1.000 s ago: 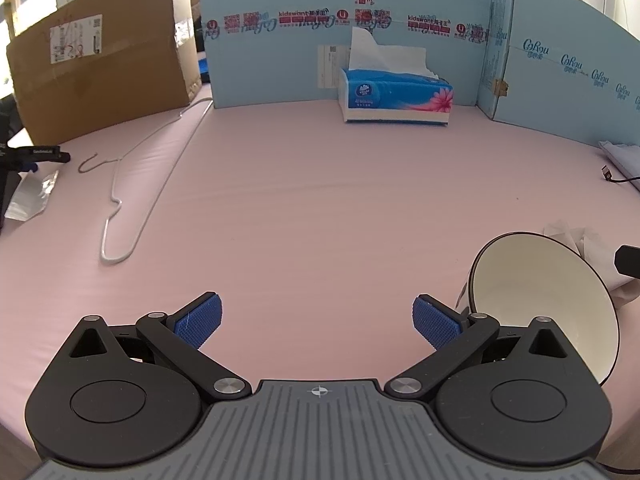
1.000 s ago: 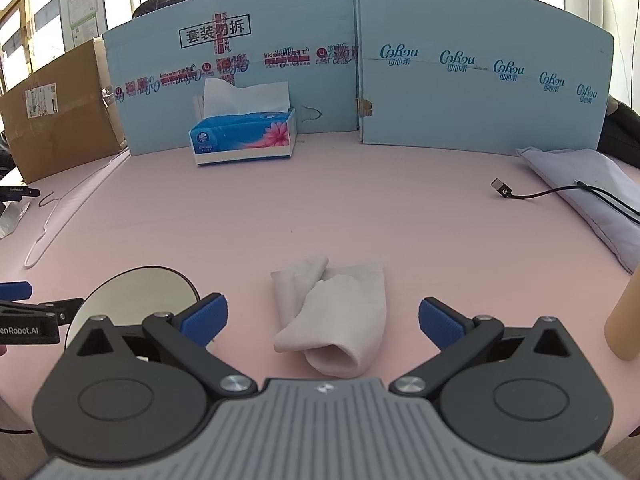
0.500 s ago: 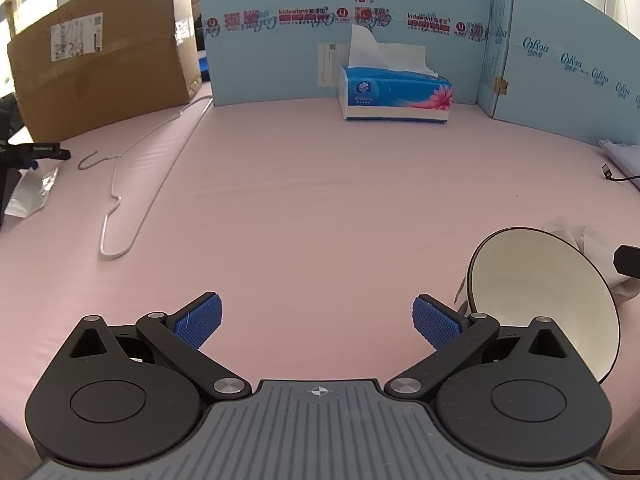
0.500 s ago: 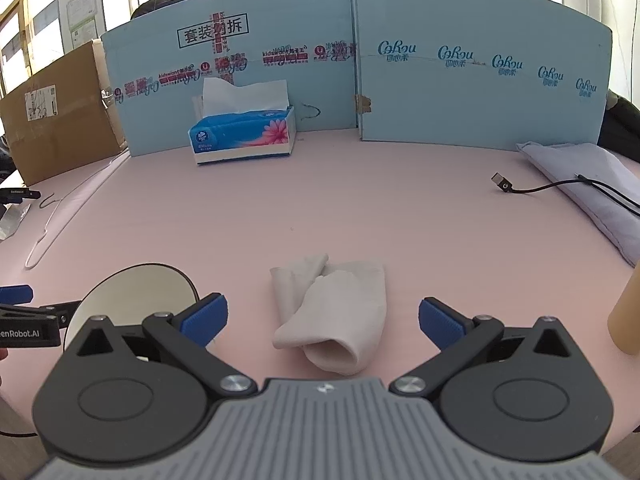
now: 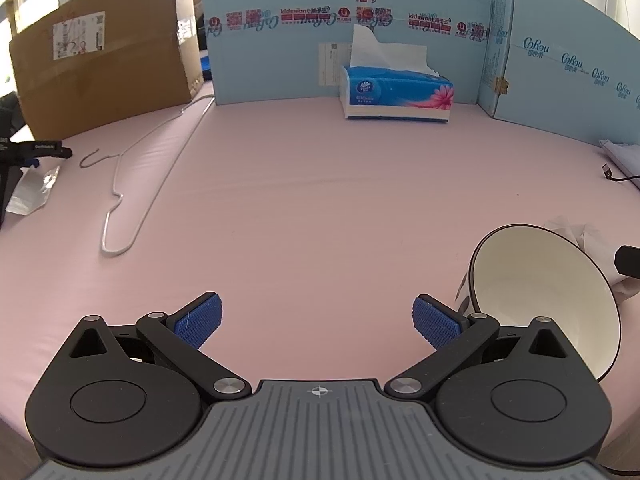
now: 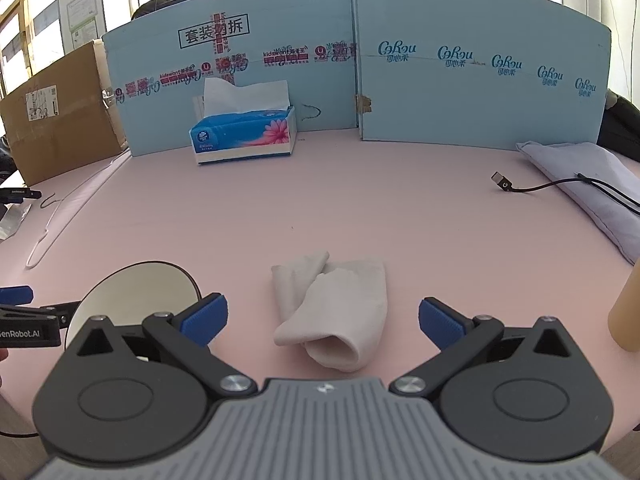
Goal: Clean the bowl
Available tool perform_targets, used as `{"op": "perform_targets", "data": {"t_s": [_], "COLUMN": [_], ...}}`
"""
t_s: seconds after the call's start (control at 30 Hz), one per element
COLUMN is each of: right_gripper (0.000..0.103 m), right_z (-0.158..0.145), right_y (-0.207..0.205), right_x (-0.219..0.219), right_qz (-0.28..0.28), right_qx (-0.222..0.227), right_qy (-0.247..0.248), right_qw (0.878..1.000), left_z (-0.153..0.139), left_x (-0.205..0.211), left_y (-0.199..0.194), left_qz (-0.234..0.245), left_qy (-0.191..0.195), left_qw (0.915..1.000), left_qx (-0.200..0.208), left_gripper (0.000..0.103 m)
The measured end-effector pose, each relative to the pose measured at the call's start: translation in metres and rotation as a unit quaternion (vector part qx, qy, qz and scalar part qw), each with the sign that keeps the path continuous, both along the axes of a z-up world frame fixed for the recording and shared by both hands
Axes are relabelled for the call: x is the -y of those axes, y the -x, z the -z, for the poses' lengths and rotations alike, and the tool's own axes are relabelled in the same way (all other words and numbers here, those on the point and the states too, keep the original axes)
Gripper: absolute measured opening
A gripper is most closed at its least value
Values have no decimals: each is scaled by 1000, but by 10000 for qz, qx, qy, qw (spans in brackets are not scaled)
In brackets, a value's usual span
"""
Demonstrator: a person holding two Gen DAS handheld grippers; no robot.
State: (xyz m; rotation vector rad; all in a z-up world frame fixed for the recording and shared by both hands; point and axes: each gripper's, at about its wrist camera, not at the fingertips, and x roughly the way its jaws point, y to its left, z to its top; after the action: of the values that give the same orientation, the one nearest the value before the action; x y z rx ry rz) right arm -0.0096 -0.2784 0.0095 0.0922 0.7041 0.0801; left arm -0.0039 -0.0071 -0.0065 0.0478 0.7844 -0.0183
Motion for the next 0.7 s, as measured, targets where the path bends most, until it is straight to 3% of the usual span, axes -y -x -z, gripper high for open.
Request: {"op": "perform_targets", "data": {"t_s": [0.33,0.43,0.7], "right_gripper": [103,103,103], "right_z": [0,-1,-9], "right_y": [4,7,23], "right_x": [6,9,17], "right_qz": [-57,-30,135], "right_qx": [118,251,1257], "right_qy": [-398,-547,-660], "right_qw": [9991,9982,9898], "left_z": [0,-3,-11], "left_x": [-1,-6,-22], "left_y": [0,-2,5], "left_qz": [-7,-18,25], "left_qy": [17,248,855], "left_qw": [10000,9997,9955], "left_qx": [-29,-88,416], "left_gripper": [103,103,103]}}
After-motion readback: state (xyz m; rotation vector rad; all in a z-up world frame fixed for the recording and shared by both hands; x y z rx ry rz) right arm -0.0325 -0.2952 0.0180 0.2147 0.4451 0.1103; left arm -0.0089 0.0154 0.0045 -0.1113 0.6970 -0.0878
